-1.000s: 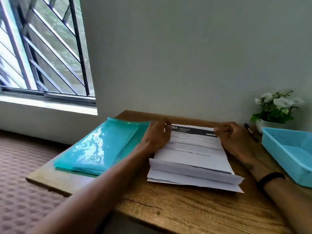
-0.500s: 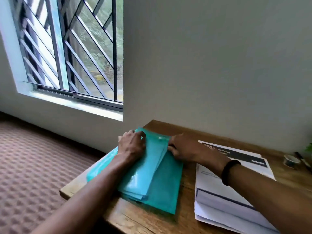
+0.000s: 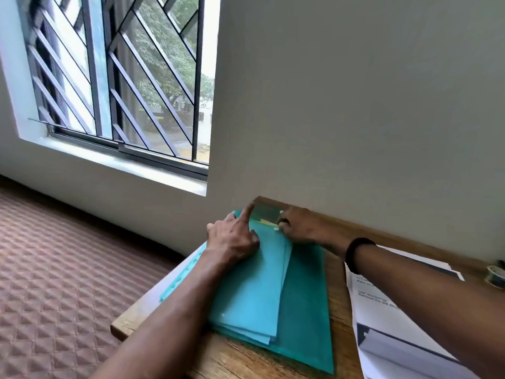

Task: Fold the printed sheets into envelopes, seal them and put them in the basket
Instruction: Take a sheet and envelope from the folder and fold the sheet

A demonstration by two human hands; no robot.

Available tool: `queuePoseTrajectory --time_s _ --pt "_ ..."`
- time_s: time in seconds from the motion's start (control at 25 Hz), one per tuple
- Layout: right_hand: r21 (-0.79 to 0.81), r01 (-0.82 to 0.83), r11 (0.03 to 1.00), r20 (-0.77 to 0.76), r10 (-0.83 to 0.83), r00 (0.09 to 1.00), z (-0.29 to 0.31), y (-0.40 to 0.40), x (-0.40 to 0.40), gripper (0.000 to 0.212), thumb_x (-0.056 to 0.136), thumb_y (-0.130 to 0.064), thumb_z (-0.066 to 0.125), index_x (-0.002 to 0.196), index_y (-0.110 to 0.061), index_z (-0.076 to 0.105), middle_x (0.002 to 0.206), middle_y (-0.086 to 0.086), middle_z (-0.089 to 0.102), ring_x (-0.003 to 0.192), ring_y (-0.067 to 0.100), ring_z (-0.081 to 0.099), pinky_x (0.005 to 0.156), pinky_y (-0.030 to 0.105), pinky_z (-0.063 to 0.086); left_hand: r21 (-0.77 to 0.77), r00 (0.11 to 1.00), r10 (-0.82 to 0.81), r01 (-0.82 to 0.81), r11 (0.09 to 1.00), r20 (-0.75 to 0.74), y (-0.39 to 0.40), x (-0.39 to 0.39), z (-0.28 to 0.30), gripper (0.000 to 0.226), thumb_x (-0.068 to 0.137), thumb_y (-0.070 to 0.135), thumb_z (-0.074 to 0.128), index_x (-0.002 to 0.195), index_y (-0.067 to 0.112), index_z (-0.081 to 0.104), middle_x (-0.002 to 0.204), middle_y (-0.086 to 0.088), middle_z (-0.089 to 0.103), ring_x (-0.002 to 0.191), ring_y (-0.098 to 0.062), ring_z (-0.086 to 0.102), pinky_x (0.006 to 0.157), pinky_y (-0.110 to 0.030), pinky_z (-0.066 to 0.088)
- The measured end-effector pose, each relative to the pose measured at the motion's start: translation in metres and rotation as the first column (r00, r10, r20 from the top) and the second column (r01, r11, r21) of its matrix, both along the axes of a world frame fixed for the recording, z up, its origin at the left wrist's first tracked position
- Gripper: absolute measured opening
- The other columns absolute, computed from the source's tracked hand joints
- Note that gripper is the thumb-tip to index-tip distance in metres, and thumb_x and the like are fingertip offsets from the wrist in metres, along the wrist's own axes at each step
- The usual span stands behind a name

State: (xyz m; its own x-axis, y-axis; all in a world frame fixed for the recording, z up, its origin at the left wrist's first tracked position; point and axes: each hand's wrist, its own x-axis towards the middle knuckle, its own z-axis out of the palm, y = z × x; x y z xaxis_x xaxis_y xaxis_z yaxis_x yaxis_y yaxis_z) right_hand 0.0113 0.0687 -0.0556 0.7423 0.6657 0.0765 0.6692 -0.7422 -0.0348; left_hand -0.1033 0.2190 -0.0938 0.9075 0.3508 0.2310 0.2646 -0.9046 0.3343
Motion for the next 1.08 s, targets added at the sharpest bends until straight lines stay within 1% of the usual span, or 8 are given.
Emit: queuePoseTrajectory --time_s 0.08,0.16,0.28,0.4,0.6,0.84,0.96,1.08 --pt "0.067 0.043 0.997 -0.096 -0.036 0.995 0.012 0.004 0.006 0.030 0.096 -0.022 0.060 0.119 -0.011 0.075 0.133 0.011 0.070 0.115 0.027 0.065 0.096 0.036 0.054 -0.073 0.992 0.038 -0.030 0.997 0.122 0.001 -0.004 0.001 0.065 0.097 0.040 0.048 0.159 0.037 0.030 0.131 -0.014 0.057 0.116 -0.041 0.062 0.097 -0.046 0.046" --pt "0.138 0.110 0.984 -0.269 -0.070 0.960 0.023 0.004 0.015 0.022 0.093 -0.018 0.069 0.110 -0.009 0.079 0.113 0.009 0.076 0.099 0.021 0.069 0.082 0.034 0.061 -0.154 0.959 0.112 -0.074 0.985 0.261 0.005 -0.004 0.006 0.049 0.102 0.034 0.047 0.150 0.027 0.046 0.129 -0.014 0.055 0.120 -0.037 0.057 0.098 -0.046 0.048" --pt "0.139 0.226 0.964 -0.570 -0.109 0.814 0.036 0.006 0.017 0.020 0.095 -0.014 0.073 0.110 -0.002 0.077 0.086 0.008 0.069 0.071 0.015 0.061 0.056 0.024 0.055 -0.190 0.964 0.175 -0.137 0.972 0.201 0.007 -0.010 0.010 0.042 0.107 0.036 0.040 0.145 0.023 0.052 0.137 -0.013 0.055 0.129 -0.034 0.047 0.105 -0.048 0.042" --pt "0.080 0.205 0.975 -0.663 -0.102 0.742 0.045 0.008 0.017 0.012 0.096 -0.013 0.072 0.106 -0.006 0.076 0.087 0.007 0.065 0.071 0.013 0.056 0.058 0.024 0.056 -0.332 0.994 0.098 -0.076 0.940 0.048 0.005 -0.018 0.009 0.047 0.110 0.039 0.033 0.146 0.016 0.052 0.146 -0.016 0.053 0.137 -0.036 0.045 0.114 -0.049 0.038" --pt "0.112 0.164 0.980 -0.778 -0.016 0.628 0.054 0.003 0.012 0.024 0.091 -0.008 0.077 0.114 -0.011 0.073 0.104 0.008 0.074 0.083 0.017 0.067 0.065 0.028 0.061 -0.537 0.933 0.133 0.073 0.841 0.335 0.011 -0.048 0.013 0.040 0.113 0.031 0.035 0.132 0.010 0.064 0.130 -0.014 0.069 0.124 -0.033 0.061 0.106 -0.040 0.046" --pt "0.377 0.339 0.862 -0.679 0.008 0.734 0.051 -0.004 0.014 0.023 0.090 0.007 0.072 0.111 -0.002 0.073 0.110 0.020 0.073 0.097 0.030 0.071 0.074 0.040 0.066 -0.480 0.897 0.072 0.165 0.862 0.437 0.007 -0.079 0.008 0.033 0.111 0.028 0.045 0.132 0.016 0.069 0.127 -0.005 0.072 0.121 -0.021 0.064 0.106 -0.039 0.049" --pt "0.438 0.287 0.852 -0.428 -0.084 0.900 0.052 -0.010 0.020 0.026 0.089 0.006 0.068 0.114 0.001 0.073 0.110 0.022 0.074 0.097 0.032 0.071 0.081 0.044 0.064 -0.460 0.922 0.043 0.152 0.875 0.385 0.012 -0.080 0.003 0.031 0.107 0.033 0.053 0.131 0.019 0.069 0.126 -0.003 0.073 0.121 -0.018 0.065 0.106 -0.034 0.050" --pt "0.500 0.262 0.826 -0.191 -0.189 0.963 0.068 -0.018 0.031 0.026 0.089 0.003 0.060 0.111 -0.004 0.074 0.114 0.018 0.073 0.098 0.030 0.068 0.077 0.036 0.058 -0.318 0.969 -0.005 0.085 0.944 0.245 0.013 -0.072 -0.006 0.036 0.100 0.046 0.060 0.128 0.026 0.070 0.134 0.001 0.067 0.130 -0.018 0.058 0.110 -0.036 0.044"
